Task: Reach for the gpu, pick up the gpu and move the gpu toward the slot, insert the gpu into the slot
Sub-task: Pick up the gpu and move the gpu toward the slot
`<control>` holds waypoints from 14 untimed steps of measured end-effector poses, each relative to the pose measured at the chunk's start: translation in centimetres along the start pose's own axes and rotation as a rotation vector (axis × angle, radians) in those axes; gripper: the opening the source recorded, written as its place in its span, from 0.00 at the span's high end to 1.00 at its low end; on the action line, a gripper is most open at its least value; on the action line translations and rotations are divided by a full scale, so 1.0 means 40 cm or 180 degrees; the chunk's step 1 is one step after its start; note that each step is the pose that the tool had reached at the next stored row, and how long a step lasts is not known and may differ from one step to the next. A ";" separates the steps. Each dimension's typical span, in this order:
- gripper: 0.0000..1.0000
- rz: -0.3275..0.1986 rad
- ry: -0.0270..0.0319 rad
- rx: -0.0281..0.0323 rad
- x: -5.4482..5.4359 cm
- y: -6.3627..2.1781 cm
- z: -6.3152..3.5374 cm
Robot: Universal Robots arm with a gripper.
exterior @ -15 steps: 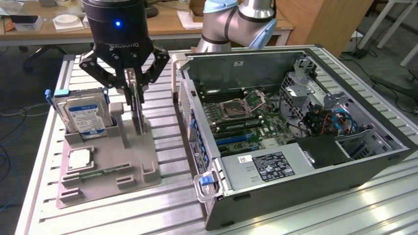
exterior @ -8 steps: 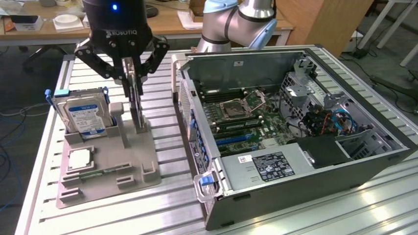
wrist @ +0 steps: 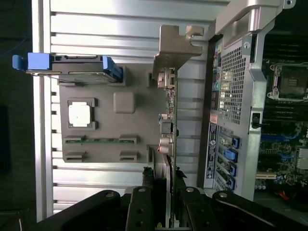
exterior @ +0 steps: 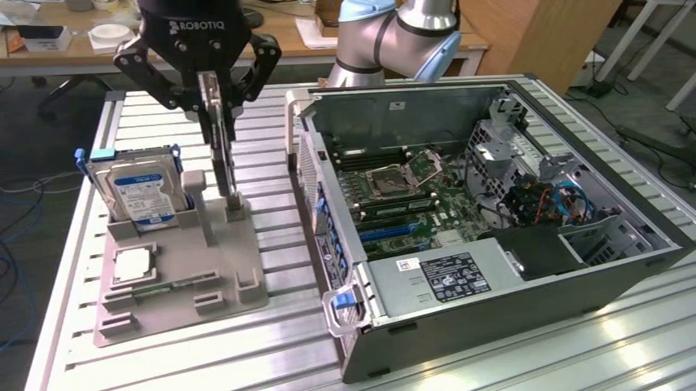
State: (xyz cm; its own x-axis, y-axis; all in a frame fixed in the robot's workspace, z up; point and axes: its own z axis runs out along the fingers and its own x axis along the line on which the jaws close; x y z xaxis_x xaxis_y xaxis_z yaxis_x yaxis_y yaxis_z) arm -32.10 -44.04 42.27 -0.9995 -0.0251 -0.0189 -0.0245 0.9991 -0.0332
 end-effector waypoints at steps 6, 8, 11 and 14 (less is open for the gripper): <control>0.74 0.0002 -0.0002 -0.0104 0.000 0.000 -0.009; 0.74 0.0002 -0.0002 -0.0105 0.000 0.000 -0.008; 0.74 0.0001 -0.0003 -0.0105 -0.002 0.000 -0.008; 0.74 0.0002 -0.0002 -0.0105 -0.008 0.000 -0.008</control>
State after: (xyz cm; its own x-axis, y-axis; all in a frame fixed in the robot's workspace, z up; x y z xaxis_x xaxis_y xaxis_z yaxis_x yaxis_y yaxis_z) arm -31.80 -44.04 42.60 -0.9995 -0.0246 -0.0197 -0.0246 0.9997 -0.0003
